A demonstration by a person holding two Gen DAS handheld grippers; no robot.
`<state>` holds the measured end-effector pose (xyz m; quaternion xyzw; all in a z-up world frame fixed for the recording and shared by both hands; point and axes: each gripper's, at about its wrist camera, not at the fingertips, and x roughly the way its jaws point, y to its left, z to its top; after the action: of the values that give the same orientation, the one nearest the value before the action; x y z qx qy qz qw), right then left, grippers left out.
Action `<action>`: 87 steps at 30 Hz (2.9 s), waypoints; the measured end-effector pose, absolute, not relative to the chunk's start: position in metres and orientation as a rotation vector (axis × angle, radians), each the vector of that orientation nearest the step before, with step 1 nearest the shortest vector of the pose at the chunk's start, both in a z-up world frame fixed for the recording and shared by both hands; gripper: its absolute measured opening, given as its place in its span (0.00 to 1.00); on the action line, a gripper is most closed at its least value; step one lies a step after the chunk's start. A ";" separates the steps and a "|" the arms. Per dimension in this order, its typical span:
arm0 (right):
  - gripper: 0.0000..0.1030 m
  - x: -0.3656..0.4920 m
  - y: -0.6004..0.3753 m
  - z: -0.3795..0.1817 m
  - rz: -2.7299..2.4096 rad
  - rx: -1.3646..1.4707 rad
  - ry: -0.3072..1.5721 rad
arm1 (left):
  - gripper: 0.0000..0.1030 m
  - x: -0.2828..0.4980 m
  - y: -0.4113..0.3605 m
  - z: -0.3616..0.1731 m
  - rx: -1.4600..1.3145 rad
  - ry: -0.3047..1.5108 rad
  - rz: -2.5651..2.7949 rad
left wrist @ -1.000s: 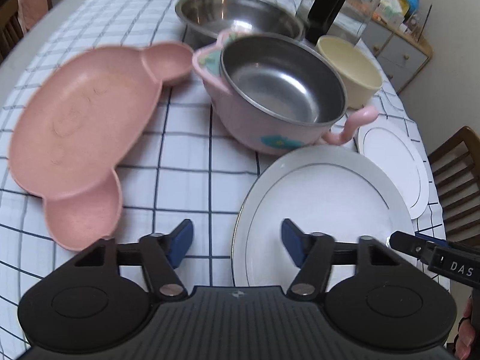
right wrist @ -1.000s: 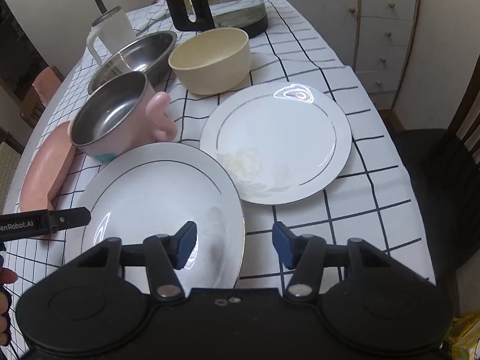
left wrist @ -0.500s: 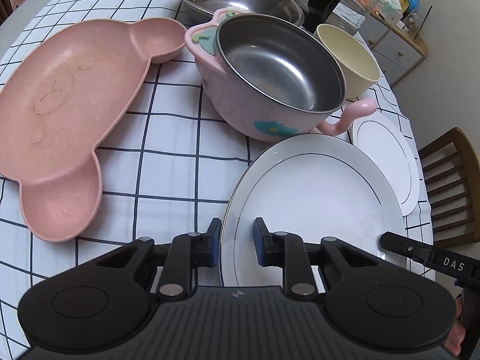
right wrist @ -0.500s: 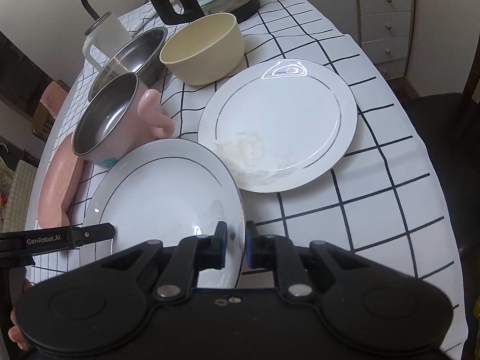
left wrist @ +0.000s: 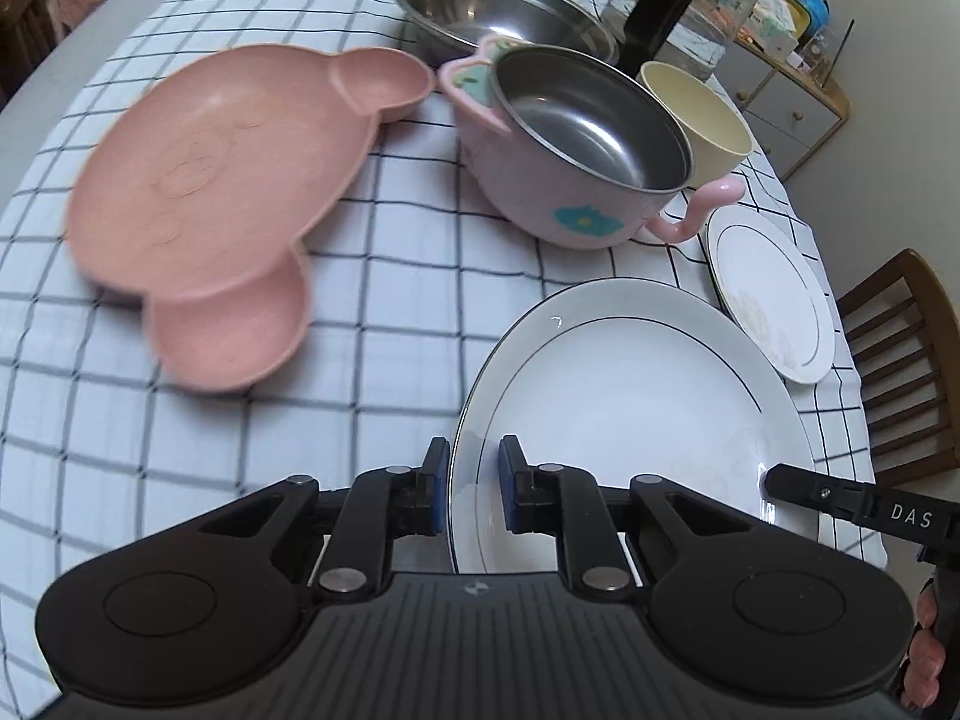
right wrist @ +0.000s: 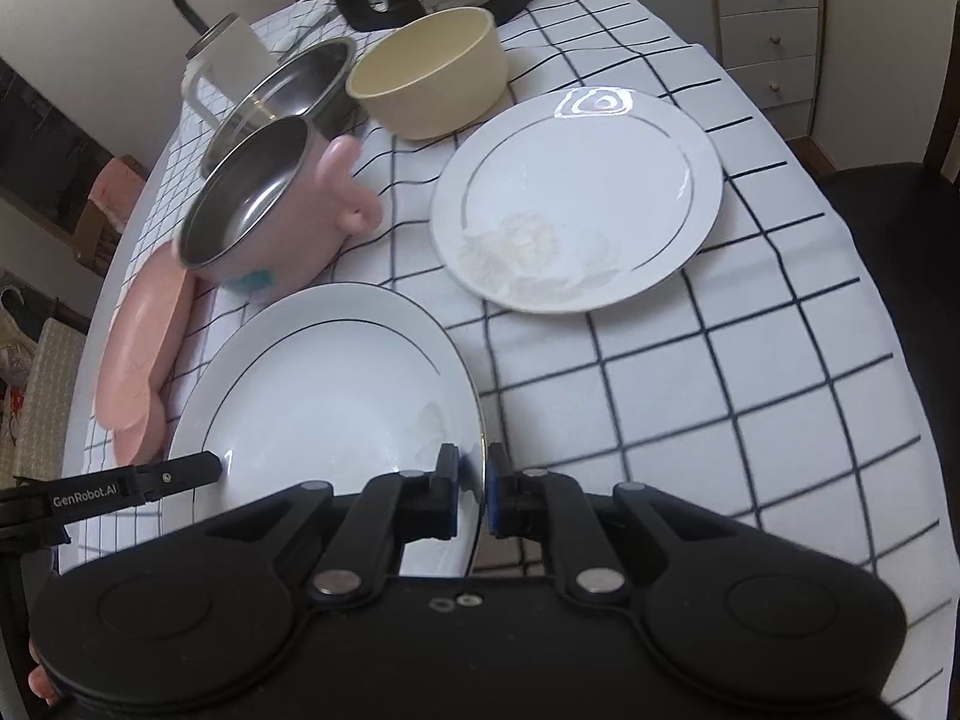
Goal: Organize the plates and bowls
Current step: 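Slide the large white plate with both grippers toward the table edge, then open both grippers and lift them off the large white plate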
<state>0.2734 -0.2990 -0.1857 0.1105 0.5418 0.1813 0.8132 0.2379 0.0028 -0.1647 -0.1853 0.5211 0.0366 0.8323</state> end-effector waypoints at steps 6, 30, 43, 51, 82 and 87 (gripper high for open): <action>0.09 0.238 -0.276 -0.175 0.427 0.214 1.153 | 0.14 0.184 0.029 -0.154 -0.428 1.090 0.120; 0.10 0.125 -0.147 -0.193 0.615 0.093 1.199 | 0.14 0.041 0.128 -0.166 -0.436 1.091 0.288; 0.10 0.120 -0.138 -0.196 0.583 0.080 1.183 | 0.14 0.037 0.131 -0.171 -0.397 1.098 0.263; 0.18 0.116 -0.137 -0.186 0.545 0.040 1.150 | 0.14 0.033 0.130 -0.164 -0.359 1.094 0.259; 0.38 0.037 -0.150 -0.066 0.486 -0.033 0.772 | 0.45 0.013 0.073 -0.048 -0.196 0.770 0.048; 0.47 0.027 -0.158 -0.049 0.467 -0.026 0.715 | 0.55 0.012 0.060 -0.034 -0.173 0.724 0.026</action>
<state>0.0272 -0.1580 -0.0486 -0.0127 0.3466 0.2265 0.9101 0.0117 0.0602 -0.0343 -0.0844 0.3539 0.0125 0.9314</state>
